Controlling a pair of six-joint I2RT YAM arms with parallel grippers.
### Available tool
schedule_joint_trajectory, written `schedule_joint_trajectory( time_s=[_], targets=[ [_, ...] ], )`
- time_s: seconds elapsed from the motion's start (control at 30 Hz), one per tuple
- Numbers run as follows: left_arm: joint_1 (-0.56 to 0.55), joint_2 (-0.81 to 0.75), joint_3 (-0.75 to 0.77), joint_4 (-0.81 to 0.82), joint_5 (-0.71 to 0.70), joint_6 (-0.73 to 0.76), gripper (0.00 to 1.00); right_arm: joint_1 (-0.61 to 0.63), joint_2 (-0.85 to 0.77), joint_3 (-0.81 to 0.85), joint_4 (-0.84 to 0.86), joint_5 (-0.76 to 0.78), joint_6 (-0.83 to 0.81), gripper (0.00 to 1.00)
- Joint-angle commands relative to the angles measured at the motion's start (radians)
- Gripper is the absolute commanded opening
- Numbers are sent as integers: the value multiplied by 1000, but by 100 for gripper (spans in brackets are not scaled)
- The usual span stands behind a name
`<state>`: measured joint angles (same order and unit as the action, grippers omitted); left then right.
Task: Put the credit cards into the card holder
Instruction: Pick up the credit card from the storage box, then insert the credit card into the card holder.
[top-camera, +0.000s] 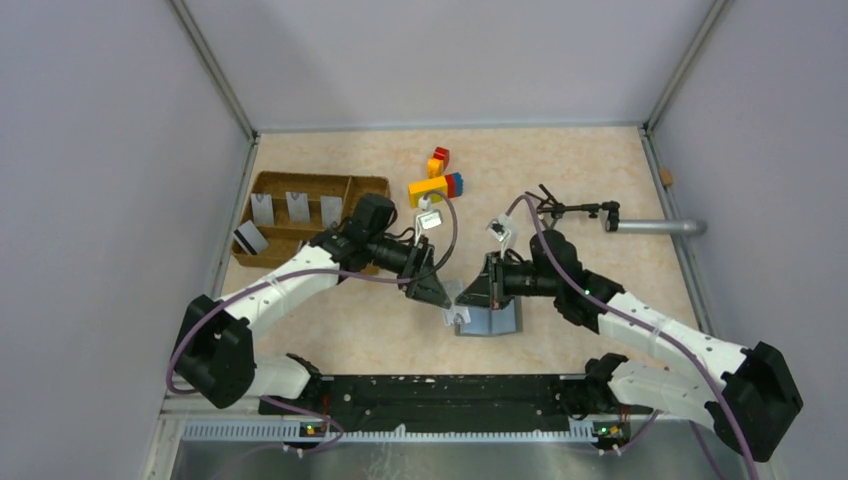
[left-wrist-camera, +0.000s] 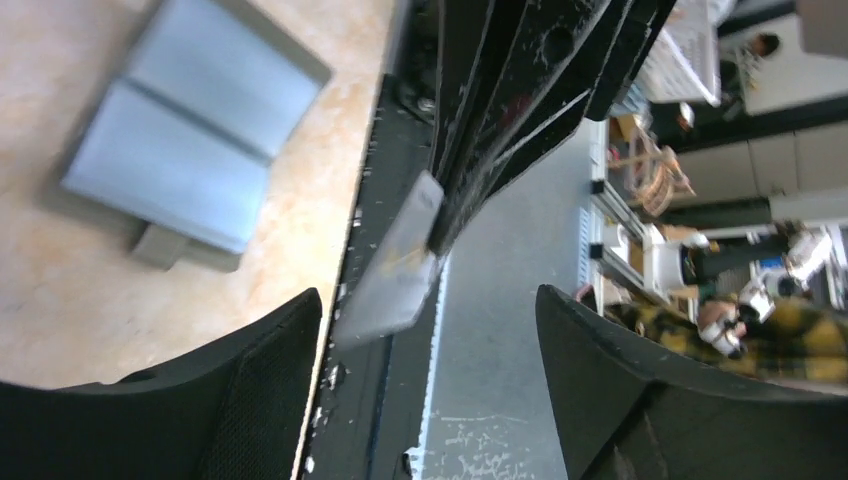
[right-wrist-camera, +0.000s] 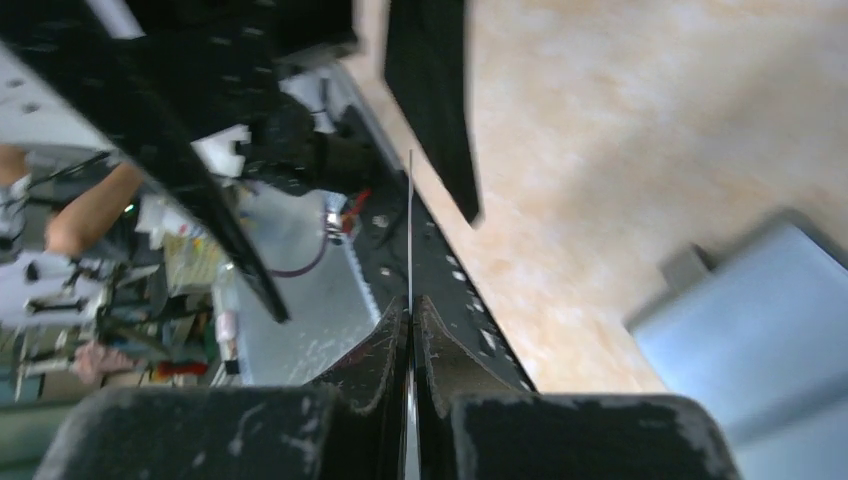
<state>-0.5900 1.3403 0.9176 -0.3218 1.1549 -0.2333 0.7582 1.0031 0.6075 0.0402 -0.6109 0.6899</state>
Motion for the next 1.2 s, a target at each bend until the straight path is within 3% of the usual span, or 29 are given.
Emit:
schedule_joint_trajectory(
  time_s=[0.0, 0.2, 0.37, 0.7, 1.17],
  targets=[
    [-3, 6, -6, 61, -291, -90, 81, -82, -48, -49, -212, 215, 26, 0],
    [-60, 21, -110, 231, -553, -354, 80, -200, -124, -132, -293, 272, 50, 0],
    [-140, 97, -123, 222, -702, -425, 72, -252, -123, -174, -318, 312, 57, 0],
    [-209, 225, -102, 201, -783, -452, 71, -302, -104, -263, -229, 283, 73, 0],
    [-217, 318, -85, 182, -835, -442, 53, -332, -37, -374, 12, 171, 141, 0]
  ],
)
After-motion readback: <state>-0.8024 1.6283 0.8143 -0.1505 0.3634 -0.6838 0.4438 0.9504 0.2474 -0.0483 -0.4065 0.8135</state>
